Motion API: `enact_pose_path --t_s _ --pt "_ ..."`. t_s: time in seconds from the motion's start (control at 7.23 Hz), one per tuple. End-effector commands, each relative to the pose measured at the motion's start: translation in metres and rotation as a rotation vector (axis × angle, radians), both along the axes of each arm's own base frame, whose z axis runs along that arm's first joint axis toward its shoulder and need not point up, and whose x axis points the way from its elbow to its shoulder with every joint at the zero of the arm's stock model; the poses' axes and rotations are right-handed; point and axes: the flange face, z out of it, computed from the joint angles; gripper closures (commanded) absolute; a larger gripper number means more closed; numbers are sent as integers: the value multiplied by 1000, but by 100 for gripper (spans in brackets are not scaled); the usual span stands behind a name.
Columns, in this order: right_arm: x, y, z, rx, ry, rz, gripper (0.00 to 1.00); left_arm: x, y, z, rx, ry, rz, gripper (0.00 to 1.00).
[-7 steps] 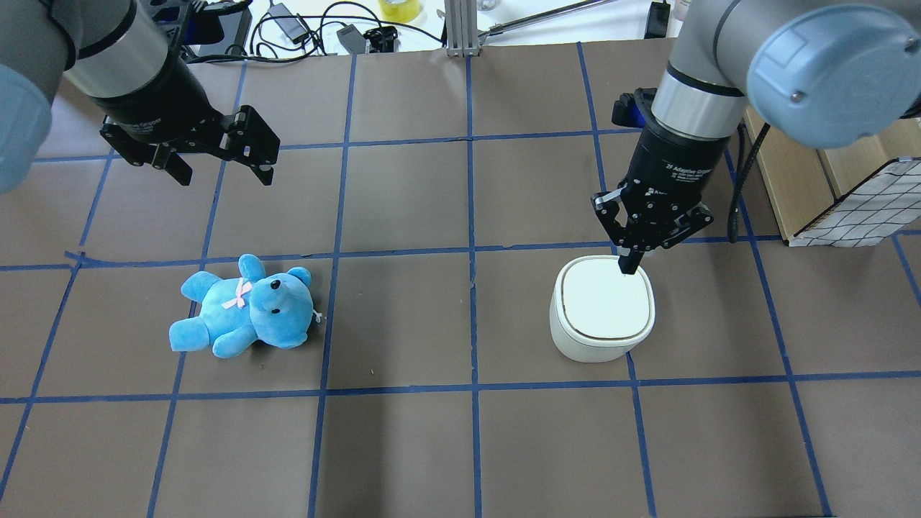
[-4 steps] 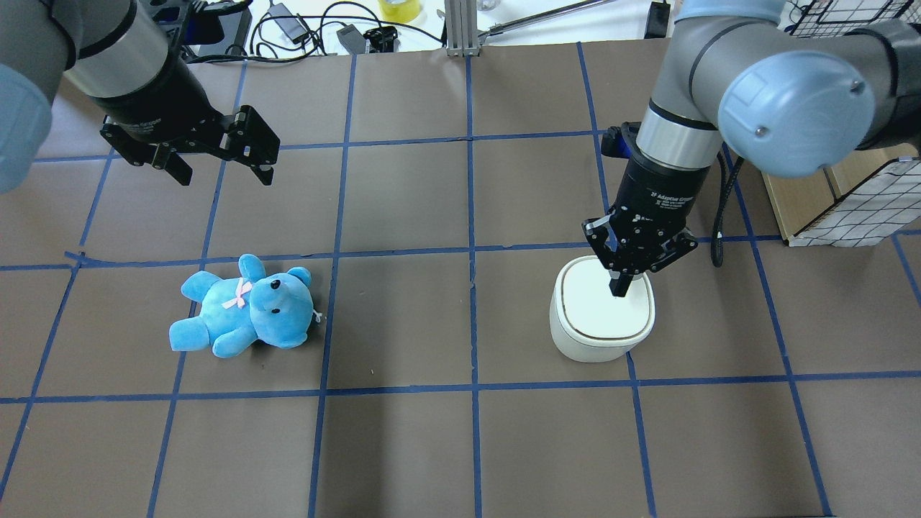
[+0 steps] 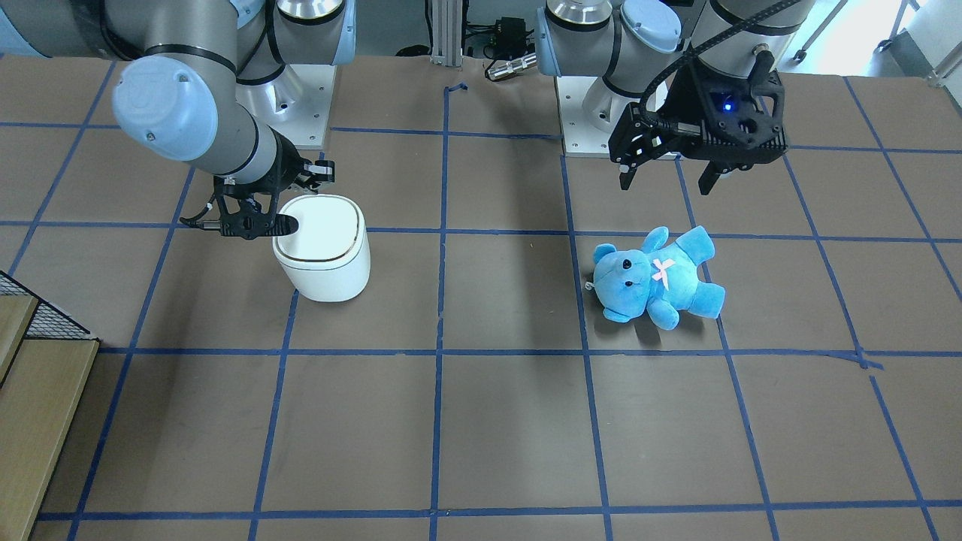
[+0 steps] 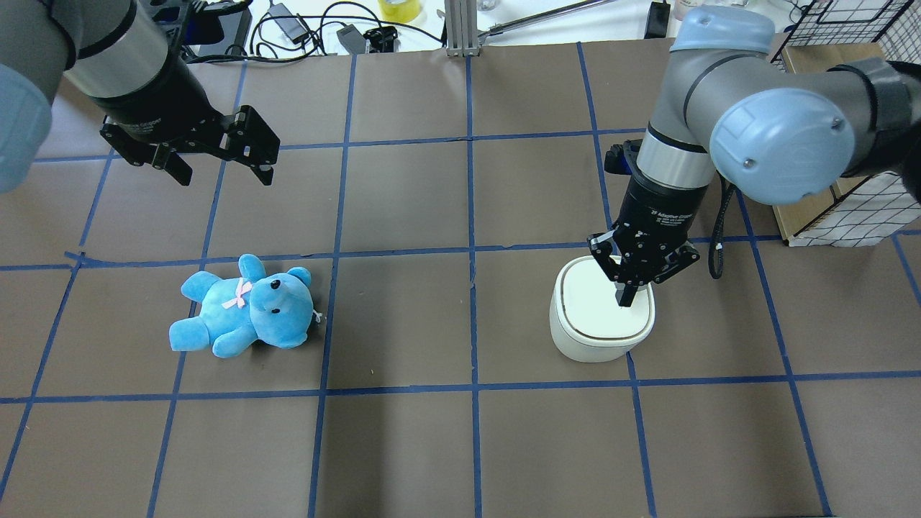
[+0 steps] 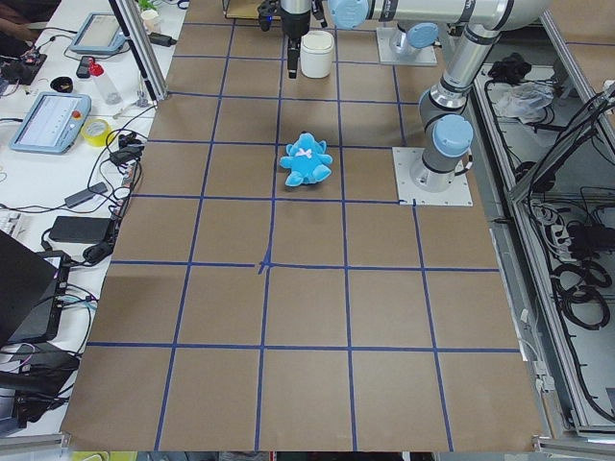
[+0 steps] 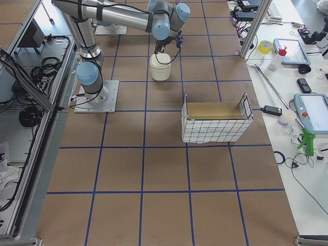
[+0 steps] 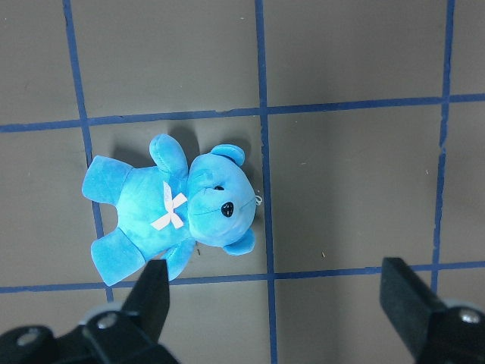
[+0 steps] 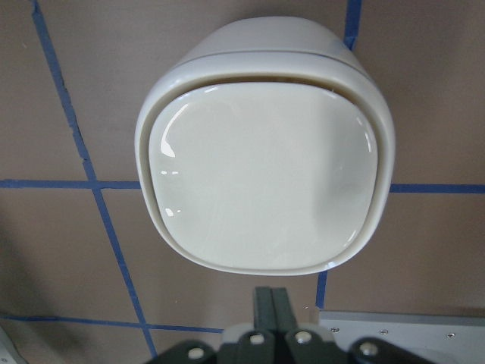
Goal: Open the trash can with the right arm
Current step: 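Press the right gripper on the lid's near edge to tip it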
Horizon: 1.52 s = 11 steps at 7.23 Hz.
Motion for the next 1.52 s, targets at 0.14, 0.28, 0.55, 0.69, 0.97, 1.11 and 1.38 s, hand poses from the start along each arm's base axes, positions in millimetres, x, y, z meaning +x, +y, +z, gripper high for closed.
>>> enact_pose_path --t_s 0.14,0.28,0.55,0.69,0.97,1.11,1.38 --pt "-11 -11 -9 -60 26 -9 100 0 0 0 0 0 1 0" --pt "-11 -12 -13 -86 28 -15 100 0 0 0 0 0 0 0" --pt "-10 -8 -25 -89 25 -37 100 0 0 0 0 0 0 0" --pt "-9 -7 -30 -95 22 -40 100 0 0 0 0 0 0 0" --pt "-8 -4 -38 -81 14 -42 100 0 0 0 0 0 0 0" --pt "-8 -4 -42 -72 12 -40 100 0 0 0 0 0 0 0" --pt "-8 -4 -42 -73 15 -43 100 0 0 0 0 0 0 0"
